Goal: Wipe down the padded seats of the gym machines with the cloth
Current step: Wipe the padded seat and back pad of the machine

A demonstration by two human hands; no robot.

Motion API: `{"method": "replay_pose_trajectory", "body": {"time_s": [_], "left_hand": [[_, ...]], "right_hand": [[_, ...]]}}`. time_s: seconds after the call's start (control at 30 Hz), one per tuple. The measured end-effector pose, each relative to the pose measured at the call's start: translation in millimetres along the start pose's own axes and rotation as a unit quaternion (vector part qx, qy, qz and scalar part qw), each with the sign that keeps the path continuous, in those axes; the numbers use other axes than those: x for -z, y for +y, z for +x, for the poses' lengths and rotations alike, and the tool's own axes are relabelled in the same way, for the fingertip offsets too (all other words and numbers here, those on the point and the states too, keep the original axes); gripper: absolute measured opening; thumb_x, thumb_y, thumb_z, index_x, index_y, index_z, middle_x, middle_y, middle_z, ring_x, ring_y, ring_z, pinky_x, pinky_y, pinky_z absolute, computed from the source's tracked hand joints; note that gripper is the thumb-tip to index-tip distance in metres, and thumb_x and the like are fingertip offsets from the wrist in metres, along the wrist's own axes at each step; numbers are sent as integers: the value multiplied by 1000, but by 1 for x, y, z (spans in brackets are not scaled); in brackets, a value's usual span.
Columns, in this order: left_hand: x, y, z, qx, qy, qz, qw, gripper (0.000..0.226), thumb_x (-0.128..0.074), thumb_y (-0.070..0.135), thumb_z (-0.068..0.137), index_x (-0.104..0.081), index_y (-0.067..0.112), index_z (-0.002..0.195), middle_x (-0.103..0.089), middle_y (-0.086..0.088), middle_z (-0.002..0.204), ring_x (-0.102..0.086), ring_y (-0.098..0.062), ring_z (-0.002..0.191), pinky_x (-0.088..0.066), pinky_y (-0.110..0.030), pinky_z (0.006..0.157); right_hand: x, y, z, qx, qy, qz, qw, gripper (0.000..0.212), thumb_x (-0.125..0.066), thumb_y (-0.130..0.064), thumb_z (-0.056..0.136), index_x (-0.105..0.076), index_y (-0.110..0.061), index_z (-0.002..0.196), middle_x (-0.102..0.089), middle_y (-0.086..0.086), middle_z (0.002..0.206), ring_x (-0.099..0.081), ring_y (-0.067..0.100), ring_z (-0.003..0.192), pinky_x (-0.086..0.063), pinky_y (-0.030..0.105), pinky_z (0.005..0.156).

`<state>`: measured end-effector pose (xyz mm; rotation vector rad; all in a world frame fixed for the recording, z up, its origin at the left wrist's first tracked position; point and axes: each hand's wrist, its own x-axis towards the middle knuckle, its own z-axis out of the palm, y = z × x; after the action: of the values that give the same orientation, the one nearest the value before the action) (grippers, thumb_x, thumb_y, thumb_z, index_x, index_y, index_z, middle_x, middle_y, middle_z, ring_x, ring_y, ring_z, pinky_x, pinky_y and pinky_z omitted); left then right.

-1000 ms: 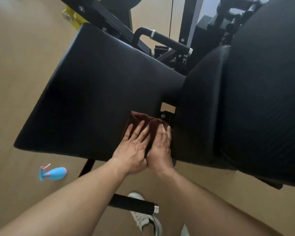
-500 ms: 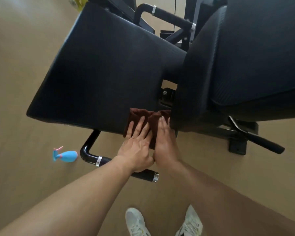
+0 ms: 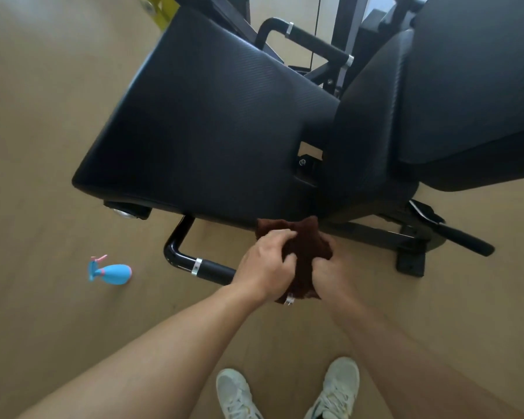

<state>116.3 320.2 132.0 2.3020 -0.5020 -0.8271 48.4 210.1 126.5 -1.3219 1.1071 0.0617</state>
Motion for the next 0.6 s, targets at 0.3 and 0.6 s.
{"method": "replay_pose_trajectory", "body": {"time_s": [0.3,0.6], "left_hand": [[40,-7,0,215,25,-431,876,84,-56,87,72,-69,23,125,-74,-3,119,-68,-26,113,-50,-46,104],[72,9,-13,119,260,-254,924,48,-44,59,98,-71,21,109,-72,5,102,-67,-18,104,-52,-40,101]], "right_hand": [[8,-38,-45,-65,-215,286,931,57,-37,5,80,-71,-23,116,-78,8,104,-75,32,87,-62,44,60],[-9,-16,-44,-70,-242,237,938,44,-57,-42,93,-67,-14,126,-73,11,120,-70,28,112,-55,46,93]]}}
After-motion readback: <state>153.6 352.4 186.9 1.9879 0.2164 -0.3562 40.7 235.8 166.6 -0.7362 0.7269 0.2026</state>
